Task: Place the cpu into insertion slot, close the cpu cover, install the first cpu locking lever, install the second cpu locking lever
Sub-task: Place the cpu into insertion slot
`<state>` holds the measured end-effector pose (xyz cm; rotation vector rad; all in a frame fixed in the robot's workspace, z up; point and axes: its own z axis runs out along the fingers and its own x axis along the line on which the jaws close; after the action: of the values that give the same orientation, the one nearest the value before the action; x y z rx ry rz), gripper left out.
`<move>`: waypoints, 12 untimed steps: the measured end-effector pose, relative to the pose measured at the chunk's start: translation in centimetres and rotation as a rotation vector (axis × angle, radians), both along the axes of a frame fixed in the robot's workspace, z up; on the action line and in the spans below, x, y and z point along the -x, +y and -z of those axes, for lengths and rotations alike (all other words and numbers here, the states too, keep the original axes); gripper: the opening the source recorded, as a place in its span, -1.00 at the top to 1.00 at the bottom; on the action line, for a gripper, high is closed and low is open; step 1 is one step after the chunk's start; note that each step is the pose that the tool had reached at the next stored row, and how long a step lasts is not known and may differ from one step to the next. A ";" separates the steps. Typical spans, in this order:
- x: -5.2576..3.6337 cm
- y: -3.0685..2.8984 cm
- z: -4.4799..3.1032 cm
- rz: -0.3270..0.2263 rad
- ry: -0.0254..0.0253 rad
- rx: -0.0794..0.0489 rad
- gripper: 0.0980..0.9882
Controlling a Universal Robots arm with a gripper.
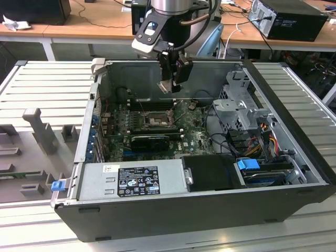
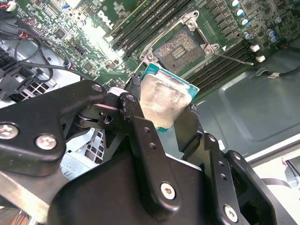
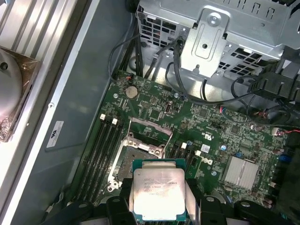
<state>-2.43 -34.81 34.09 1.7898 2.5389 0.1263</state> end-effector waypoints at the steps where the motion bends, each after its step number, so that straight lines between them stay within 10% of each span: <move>1: 0.00 0.00 0.03 0.000 0.0002 0.000 0.03; 12: 0.00 0.00 0.42 0.002 0.0008 0.000 0.03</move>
<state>-2.44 -34.81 33.67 1.7922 2.5380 0.1256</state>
